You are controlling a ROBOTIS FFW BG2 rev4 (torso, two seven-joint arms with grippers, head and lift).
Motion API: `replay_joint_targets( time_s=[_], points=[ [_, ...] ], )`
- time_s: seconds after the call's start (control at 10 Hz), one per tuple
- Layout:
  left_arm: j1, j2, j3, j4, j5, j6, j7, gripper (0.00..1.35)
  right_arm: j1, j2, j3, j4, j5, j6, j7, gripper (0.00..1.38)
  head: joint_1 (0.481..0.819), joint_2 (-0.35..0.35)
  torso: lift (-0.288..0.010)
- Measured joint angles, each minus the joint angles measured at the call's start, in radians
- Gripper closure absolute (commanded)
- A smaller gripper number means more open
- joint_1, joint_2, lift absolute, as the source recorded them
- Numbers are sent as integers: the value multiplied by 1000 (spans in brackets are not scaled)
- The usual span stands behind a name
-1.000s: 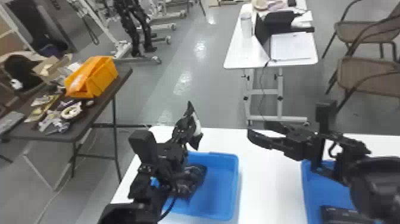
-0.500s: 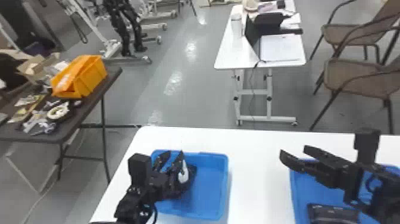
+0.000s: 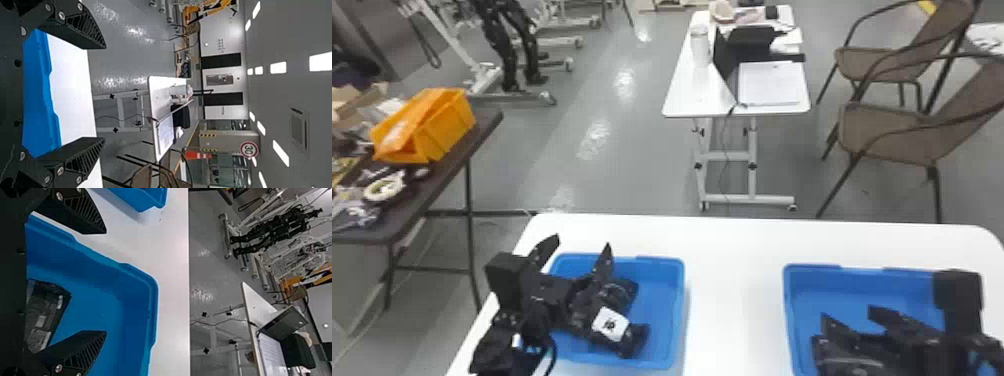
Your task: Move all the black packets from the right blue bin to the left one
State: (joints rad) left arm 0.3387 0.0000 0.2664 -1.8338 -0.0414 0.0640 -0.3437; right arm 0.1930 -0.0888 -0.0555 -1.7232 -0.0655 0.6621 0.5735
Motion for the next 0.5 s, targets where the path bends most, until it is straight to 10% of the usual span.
replay_joint_targets(
  time_s=[0.5],
  points=[
    [4,0,-8,-18,24,-7,0,64,39,35,-43,-36,149,145,-73,114,695,118,0]
  ],
)
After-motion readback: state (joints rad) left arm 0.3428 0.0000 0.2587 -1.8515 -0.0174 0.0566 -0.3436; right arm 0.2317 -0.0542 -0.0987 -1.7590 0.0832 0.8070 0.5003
